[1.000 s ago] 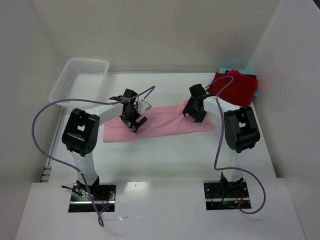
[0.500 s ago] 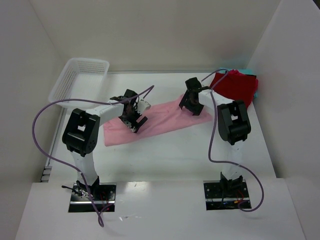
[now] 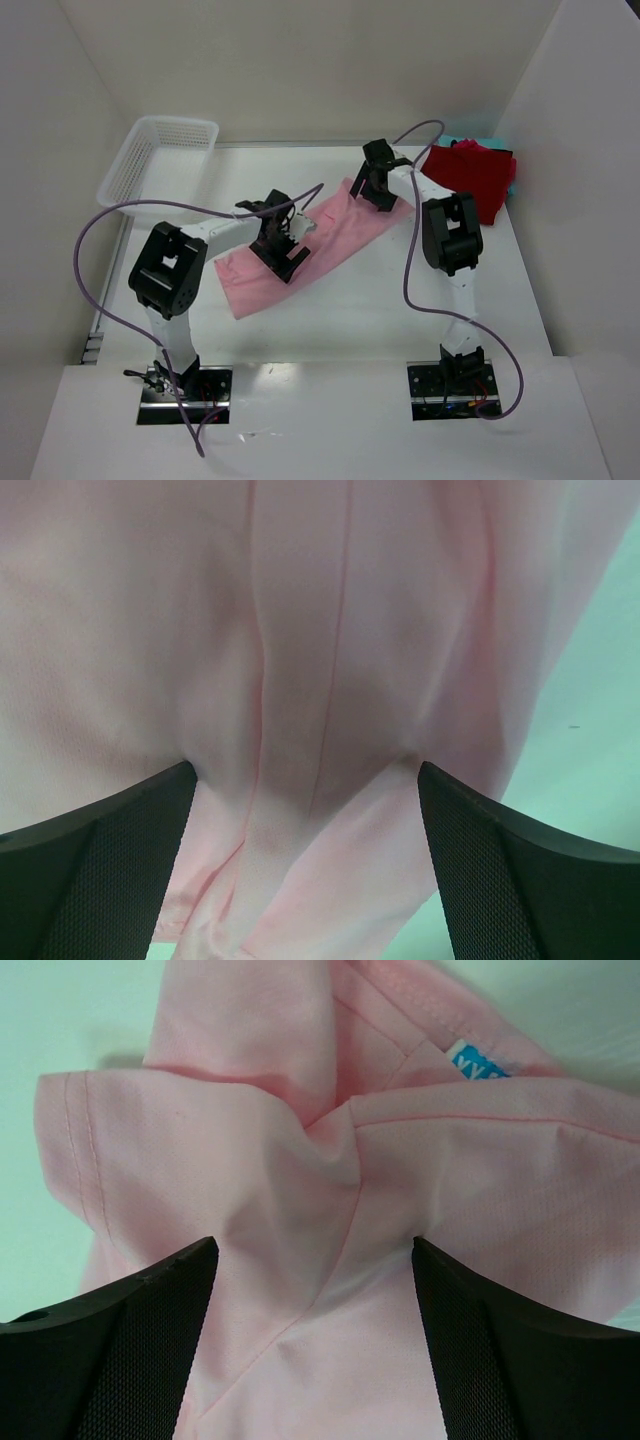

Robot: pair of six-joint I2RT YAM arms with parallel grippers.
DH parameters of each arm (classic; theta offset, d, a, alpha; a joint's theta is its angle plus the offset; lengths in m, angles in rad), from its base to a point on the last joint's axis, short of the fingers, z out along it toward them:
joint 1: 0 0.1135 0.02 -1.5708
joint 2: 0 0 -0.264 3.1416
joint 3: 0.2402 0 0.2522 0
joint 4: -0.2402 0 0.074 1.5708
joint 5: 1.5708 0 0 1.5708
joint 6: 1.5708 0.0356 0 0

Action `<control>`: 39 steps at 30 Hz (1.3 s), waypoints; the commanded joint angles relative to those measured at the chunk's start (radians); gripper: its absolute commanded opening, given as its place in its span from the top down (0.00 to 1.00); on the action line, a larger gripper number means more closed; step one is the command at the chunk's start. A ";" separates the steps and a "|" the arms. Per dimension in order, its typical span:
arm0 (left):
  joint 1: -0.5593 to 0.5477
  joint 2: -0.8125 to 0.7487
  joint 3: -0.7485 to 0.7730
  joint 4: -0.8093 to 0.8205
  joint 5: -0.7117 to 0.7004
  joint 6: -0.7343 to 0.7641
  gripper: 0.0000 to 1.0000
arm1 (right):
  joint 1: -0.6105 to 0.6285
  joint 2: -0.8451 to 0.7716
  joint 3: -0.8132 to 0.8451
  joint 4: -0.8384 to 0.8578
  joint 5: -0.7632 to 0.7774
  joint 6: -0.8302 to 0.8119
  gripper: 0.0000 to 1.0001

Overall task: Fold and stack the t-shirts
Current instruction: Rotate the tshirt 90 degrees

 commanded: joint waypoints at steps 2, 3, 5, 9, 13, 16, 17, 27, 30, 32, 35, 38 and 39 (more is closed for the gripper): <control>-0.057 0.036 -0.033 -0.088 0.174 -0.067 0.01 | 0.029 0.053 0.037 0.030 0.006 -0.037 0.16; -0.071 0.036 -0.033 -0.097 0.186 -0.067 0.01 | 0.029 0.053 0.037 0.048 0.006 -0.037 0.16; -0.083 0.024 -0.033 -0.097 0.229 -0.056 0.01 | 0.029 0.053 0.037 0.060 0.006 -0.048 0.13; -0.140 0.013 -0.021 -0.118 0.243 -0.065 0.01 | 0.039 0.083 0.072 0.084 0.006 -0.059 0.13; -0.195 0.013 -0.010 -0.129 0.254 -0.092 0.01 | 0.039 0.131 0.138 0.084 -0.004 -0.072 0.13; -0.206 0.013 -0.001 -0.129 0.265 -0.122 0.01 | 0.048 0.142 0.173 0.082 -0.026 -0.094 0.13; -0.206 0.013 -0.001 -0.129 0.277 -0.131 0.01 | 0.048 0.142 0.185 0.082 -0.037 -0.106 0.13; -0.224 0.024 -0.001 -0.063 0.415 -0.122 0.01 | 0.057 0.214 0.299 0.151 -0.154 -0.115 0.13; -0.224 0.024 -0.001 -0.054 0.443 -0.099 0.01 | 0.066 0.250 0.371 0.151 -0.163 -0.126 0.13; -0.224 0.024 0.011 -0.054 0.459 -0.085 0.01 | 0.066 0.269 0.425 0.151 -0.172 -0.137 0.12; -0.224 0.033 0.025 -0.033 0.508 -0.072 0.01 | 0.066 0.312 0.509 0.117 -0.172 -0.137 0.12; -0.224 0.044 0.025 -0.023 0.535 -0.072 0.01 | 0.066 0.335 0.564 0.107 -0.181 -0.158 0.12; -0.224 0.044 0.025 -0.014 0.554 -0.063 0.01 | 0.066 0.344 0.574 0.107 -0.195 -0.158 0.12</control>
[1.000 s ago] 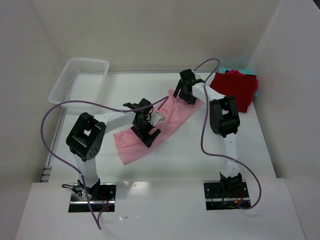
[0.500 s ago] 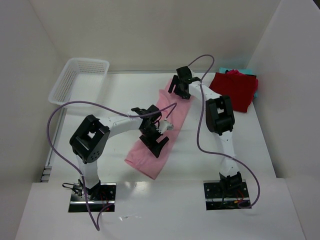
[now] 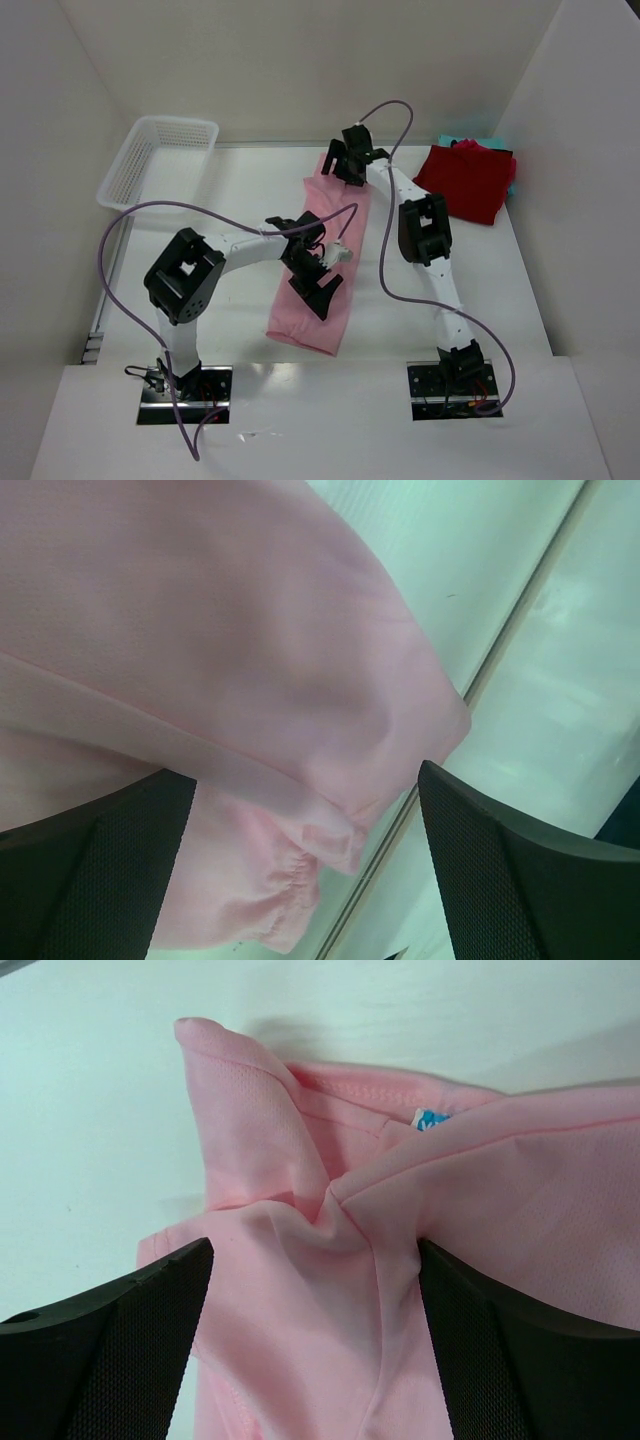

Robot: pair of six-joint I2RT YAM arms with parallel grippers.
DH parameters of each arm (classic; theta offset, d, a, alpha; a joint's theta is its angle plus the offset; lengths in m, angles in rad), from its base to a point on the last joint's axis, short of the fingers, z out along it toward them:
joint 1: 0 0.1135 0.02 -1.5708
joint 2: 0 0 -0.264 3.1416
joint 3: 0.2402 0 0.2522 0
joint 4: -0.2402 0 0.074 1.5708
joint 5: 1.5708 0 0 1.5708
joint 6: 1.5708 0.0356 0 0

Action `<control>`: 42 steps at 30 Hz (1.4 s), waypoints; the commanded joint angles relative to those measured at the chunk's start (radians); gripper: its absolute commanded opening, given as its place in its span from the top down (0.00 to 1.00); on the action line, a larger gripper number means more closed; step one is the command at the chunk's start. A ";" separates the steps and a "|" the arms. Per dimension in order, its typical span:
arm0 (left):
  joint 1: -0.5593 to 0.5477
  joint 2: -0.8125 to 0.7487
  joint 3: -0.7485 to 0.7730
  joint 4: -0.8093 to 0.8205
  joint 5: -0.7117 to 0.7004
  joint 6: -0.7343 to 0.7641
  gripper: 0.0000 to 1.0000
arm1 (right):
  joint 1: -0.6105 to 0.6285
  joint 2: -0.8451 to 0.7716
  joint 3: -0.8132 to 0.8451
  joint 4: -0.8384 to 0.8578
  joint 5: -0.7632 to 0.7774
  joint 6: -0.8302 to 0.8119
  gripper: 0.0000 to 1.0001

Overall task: Fold and stack the t-shirts
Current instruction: Rotate the tshirt 90 degrees

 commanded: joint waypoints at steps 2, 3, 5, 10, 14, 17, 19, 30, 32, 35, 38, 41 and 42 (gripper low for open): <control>-0.016 0.033 0.011 0.046 0.107 0.045 0.01 | 0.009 0.037 0.109 -0.009 -0.028 -0.040 0.12; -0.016 0.033 0.011 0.046 0.107 0.045 0.01 | 0.009 0.038 0.109 -0.009 -0.028 -0.051 0.12; -0.025 0.021 0.011 0.046 0.093 0.045 0.01 | 0.009 0.028 0.121 -0.023 0.004 -0.062 0.12; -0.025 -0.108 0.002 0.084 0.020 0.022 0.01 | -0.012 -0.065 0.109 -0.032 0.023 -0.086 0.10; -0.025 -0.278 0.006 0.080 -0.123 -0.030 0.01 | -0.058 -0.185 0.060 -0.021 0.014 -0.100 0.09; -0.025 -0.361 0.016 0.039 -0.256 -0.079 0.01 | -0.059 -0.297 -0.006 -0.030 0.029 -0.121 0.07; -0.025 -0.387 0.016 0.026 -0.348 -0.124 0.01 | -0.059 -0.392 -0.105 -0.021 0.059 -0.121 0.07; -0.025 -0.423 -0.227 0.152 -0.391 -0.380 0.01 | -0.059 -0.504 -0.565 0.045 0.115 -0.112 0.07; -0.025 -0.447 -0.262 0.163 -0.374 -0.392 0.01 | -0.059 -0.481 -0.577 0.065 0.103 -0.112 0.07; -0.025 -0.447 -0.280 0.163 -0.364 -0.392 0.01 | -0.059 -0.440 -0.587 0.074 0.092 -0.112 0.07; -0.036 -0.426 -0.290 0.176 -0.313 -0.392 0.01 | -0.049 -0.391 -0.544 0.074 0.081 -0.112 0.07; -0.036 -0.403 -0.277 0.177 -0.290 -0.392 0.01 | -0.040 -0.342 -0.468 0.051 0.092 -0.112 0.07; -0.036 -0.378 -0.277 0.177 -0.290 -0.392 0.01 | -0.031 -0.332 -0.455 0.051 0.092 -0.121 0.07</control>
